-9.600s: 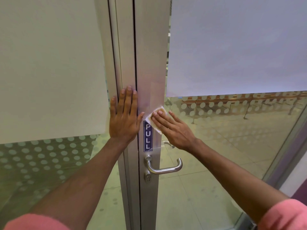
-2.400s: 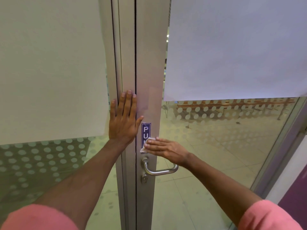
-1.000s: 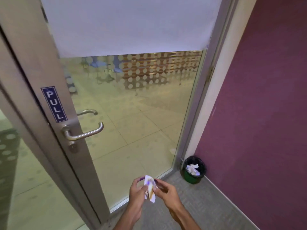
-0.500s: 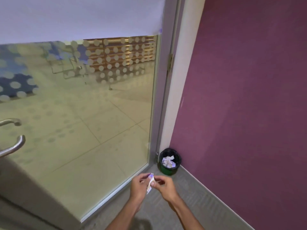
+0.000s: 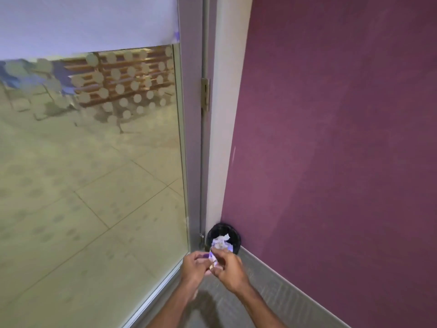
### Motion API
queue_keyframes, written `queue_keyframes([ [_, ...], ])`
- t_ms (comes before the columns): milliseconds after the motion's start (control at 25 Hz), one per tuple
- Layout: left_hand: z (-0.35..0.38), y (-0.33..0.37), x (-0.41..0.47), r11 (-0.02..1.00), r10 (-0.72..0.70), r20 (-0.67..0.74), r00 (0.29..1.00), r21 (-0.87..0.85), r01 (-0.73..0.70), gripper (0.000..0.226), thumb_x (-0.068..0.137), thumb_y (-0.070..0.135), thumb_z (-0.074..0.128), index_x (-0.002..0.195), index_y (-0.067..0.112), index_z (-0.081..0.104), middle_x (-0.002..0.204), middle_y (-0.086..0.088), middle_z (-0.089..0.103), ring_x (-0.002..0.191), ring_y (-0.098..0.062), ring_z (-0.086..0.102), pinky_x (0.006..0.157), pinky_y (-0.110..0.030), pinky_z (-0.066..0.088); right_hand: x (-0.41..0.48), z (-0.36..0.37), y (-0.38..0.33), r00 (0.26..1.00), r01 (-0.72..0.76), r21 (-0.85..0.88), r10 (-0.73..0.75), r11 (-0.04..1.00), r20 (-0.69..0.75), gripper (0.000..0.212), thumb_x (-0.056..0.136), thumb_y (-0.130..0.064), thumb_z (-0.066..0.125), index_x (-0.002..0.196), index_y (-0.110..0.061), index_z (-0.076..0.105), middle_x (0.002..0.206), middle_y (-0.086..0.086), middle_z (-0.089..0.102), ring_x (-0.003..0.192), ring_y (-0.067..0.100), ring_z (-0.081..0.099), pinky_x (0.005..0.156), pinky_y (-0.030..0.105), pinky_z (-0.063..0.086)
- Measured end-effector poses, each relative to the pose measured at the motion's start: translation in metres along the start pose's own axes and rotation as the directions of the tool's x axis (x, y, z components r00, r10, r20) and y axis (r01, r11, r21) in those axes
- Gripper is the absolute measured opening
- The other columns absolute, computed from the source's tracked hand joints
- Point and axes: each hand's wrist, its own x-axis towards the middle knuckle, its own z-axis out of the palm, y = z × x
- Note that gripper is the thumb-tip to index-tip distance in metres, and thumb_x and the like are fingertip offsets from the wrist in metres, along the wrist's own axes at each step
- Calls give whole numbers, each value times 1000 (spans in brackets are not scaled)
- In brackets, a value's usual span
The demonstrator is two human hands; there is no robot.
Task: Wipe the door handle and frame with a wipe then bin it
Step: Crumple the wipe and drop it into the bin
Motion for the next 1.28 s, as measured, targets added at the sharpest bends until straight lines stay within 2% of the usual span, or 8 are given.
queue_keyframes([
  [120, 4, 23, 40, 998, -60, -26, 998, -5, 60, 11, 82, -14, 67, 84, -3, 67, 79, -21, 72, 68, -28, 69, 62, -34, 61, 44, -3, -10, 992, 93, -103, -83, 990, 99, 54, 81, 2, 67, 132, -11, 56, 131, 5, 56, 118, 14, 53, 101, 18, 43],
  [320, 9, 47, 97, 990, -134, 13, 991, 47, 133, 9, 83, -12, 66, 81, -3, 68, 76, -21, 73, 65, -28, 69, 64, -30, 58, 100, -20, -14, 994, 92, -121, -84, 988, 75, 39, 78, 0, 68, 114, -17, 68, 102, -2, 68, 92, 9, 63, 82, 24, 54],
  [480, 28, 64, 129, 971, -80, 102, 992, 235, 54, 16, 86, -10, 59, 82, 1, 70, 64, -5, 71, 50, -5, 64, 50, -12, 47, 147, -47, -1, 1000, 10, -149, -6, 989, 31, 24, 83, -4, 67, 104, -15, 72, 96, 0, 73, 89, 15, 67, 82, 27, 54],
  [640, 46, 80, 158, 837, -2, 89, 996, 545, -47, 20, 89, 7, 56, 100, 5, 72, 100, -13, 72, 90, -21, 64, 73, -21, 42, 197, -85, 24, 997, -59, -197, 49, 979, -57, 24, 84, -5, 63, 104, -18, 70, 95, 0, 72, 88, 16, 65, 76, 19, 48],
  [760, 64, 90, 177, 722, 8, 29, 1000, 692, -26, 26, 95, 17, 52, 114, 6, 67, 108, -10, 66, 107, -29, 63, 84, -29, 47, 231, -107, 41, 998, 23, -243, -36, 970, -50, 20, 90, -7, 58, 104, -12, 71, 98, 7, 72, 87, 21, 64, 78, 24, 47],
  [920, 97, 96, 191, 625, 34, -61, 998, 780, 26, 32, 100, 31, 47, 122, 13, 61, 124, -12, 63, 114, -31, 59, 94, -38, 50, 271, -121, 61, 996, 93, -311, -94, 946, 12, 17, 84, 3, 62, 97, 0, 73, 98, 21, 69, 93, 35, 62, 81, 34, 43],
  [1200, 120, 83, 209, 566, -4, -109, 994, 819, 92, 34, 97, 25, 47, 129, 16, 56, 132, -12, 59, 123, -32, 54, 100, -42, 47, 322, -121, 80, 994, -44, -159, 60, 986, 95, 18, 91, 2, 56, 101, 5, 71, 103, 26, 67, 96, 37, 64, 78, 21, 48],
  [1280, 119, 78, 213, 565, -35, -131, 991, 815, 128, 33, 97, 24, 46, 127, 16, 57, 133, -12, 59, 122, -32, 55, 99, -40, 47, 330, -121, 84, 992, -49, -173, 68, 984, 105, 24, 90, 3, 53, 105, 0, 71, 108, 23, 66, 103, 36, 61, 92, 32, 48],
])
